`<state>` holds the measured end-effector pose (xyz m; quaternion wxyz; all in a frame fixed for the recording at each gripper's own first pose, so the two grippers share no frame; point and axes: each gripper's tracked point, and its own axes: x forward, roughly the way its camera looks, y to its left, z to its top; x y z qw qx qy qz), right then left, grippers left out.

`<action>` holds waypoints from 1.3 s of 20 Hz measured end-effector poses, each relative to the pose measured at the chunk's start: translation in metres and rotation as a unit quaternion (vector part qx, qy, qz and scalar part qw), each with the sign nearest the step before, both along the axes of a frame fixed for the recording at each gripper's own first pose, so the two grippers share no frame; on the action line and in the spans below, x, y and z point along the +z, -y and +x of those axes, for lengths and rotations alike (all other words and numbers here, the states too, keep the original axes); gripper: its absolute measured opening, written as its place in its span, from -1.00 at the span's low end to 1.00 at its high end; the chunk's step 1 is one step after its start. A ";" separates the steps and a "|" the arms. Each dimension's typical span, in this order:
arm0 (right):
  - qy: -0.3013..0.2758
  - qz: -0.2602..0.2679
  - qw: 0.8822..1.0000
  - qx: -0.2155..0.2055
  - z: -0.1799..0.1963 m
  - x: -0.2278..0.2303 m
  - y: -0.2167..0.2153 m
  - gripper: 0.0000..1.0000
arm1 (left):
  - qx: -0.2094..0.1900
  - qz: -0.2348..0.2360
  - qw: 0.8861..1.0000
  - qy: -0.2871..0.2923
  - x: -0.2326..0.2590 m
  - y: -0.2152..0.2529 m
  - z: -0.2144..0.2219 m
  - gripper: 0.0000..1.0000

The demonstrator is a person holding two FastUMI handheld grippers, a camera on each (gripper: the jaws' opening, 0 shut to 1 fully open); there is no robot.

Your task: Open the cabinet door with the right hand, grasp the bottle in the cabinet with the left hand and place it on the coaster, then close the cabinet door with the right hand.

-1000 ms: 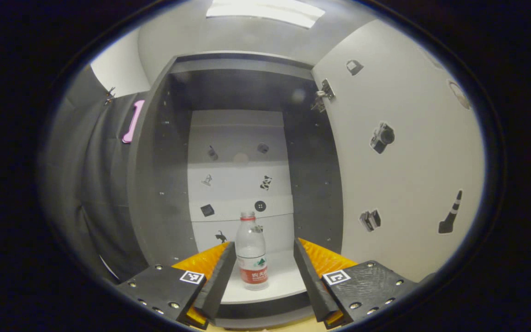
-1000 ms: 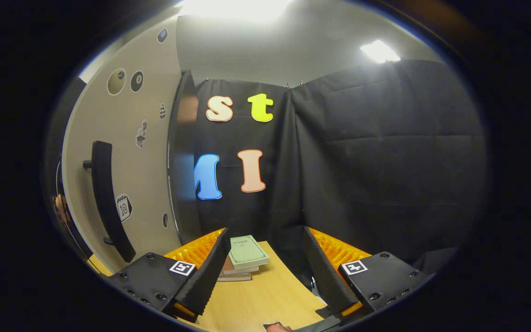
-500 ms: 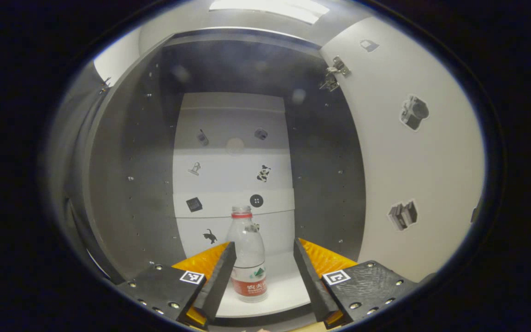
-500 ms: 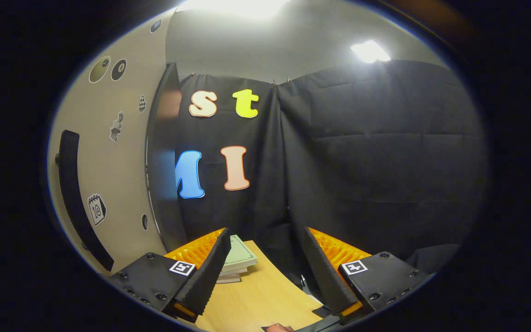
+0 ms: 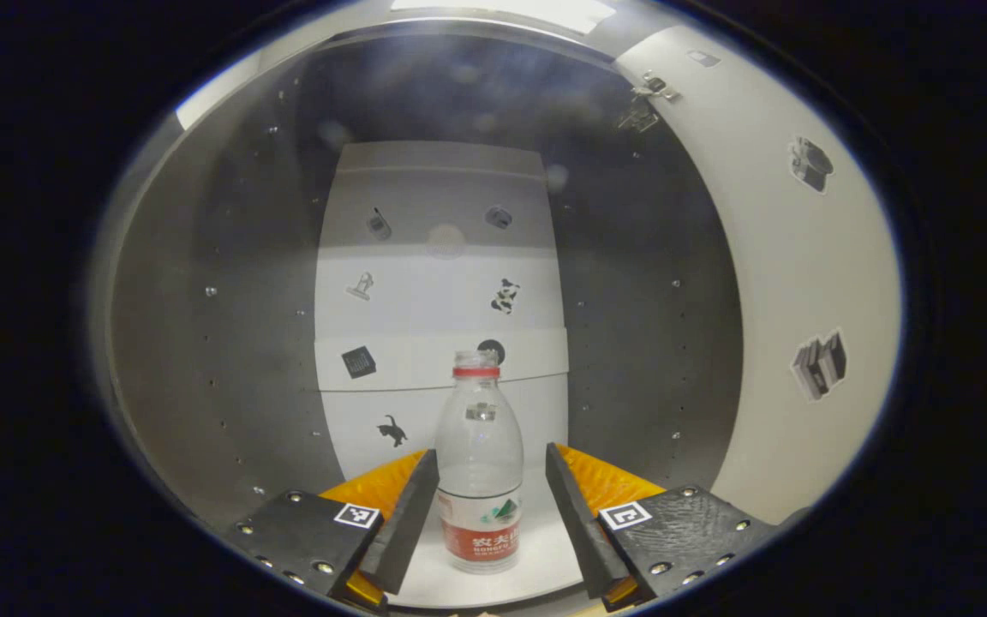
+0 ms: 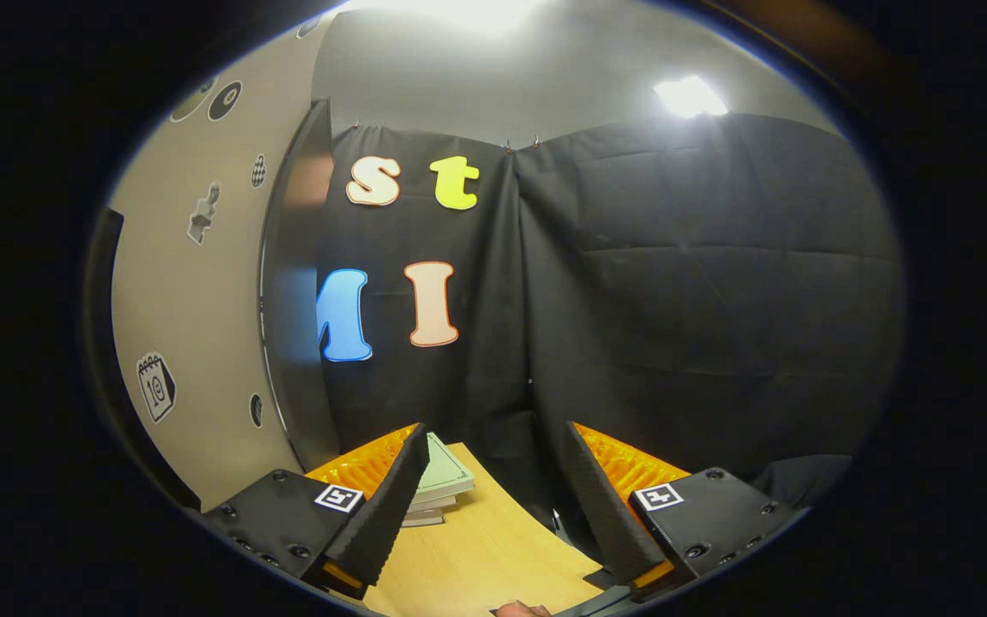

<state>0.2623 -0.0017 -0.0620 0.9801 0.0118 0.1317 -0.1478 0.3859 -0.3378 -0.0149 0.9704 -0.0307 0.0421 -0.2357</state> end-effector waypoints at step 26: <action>-0.010 0.011 1.000 -0.010 -0.014 -0.012 0.008 0.89 | -0.012 -0.011 0.999 0.034 0.019 0.014 -0.019 0.83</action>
